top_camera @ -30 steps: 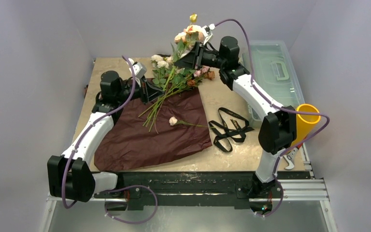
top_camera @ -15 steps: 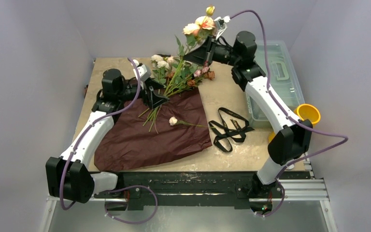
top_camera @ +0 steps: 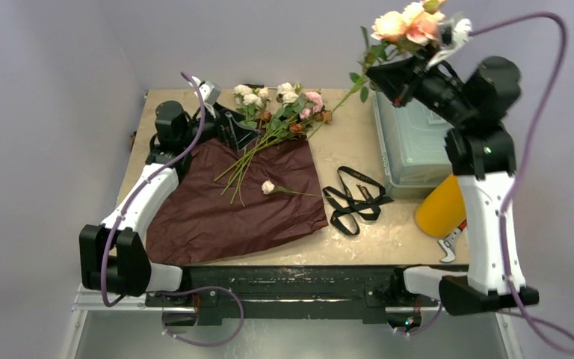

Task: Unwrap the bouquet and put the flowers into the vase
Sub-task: Insert the fake flower into the vase.

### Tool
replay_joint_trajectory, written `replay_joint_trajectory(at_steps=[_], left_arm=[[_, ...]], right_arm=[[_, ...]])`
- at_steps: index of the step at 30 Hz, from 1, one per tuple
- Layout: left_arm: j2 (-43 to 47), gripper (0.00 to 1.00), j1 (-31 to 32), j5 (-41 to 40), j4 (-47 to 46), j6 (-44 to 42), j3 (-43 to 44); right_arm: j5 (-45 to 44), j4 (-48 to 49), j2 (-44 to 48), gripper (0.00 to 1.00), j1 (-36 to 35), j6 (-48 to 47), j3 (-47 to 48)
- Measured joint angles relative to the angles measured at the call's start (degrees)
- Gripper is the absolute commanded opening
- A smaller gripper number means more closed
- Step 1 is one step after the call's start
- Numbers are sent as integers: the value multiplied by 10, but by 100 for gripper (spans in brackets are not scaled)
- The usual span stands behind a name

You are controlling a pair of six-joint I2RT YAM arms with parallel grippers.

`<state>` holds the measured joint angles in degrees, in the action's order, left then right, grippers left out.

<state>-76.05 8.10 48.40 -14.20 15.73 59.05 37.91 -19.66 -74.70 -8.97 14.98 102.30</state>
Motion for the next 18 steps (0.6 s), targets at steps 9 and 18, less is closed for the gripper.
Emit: replay_joint_trajectory(at_steps=[9, 18], left_arm=[[-55, 100, 2, -5, -48, 62, 0], [-55, 100, 44, -20, -55, 56, 0]], right_arm=[[-107, -129, 167, 0, 110, -147, 24], [-244, -239, 237, 0, 229, -206, 63]])
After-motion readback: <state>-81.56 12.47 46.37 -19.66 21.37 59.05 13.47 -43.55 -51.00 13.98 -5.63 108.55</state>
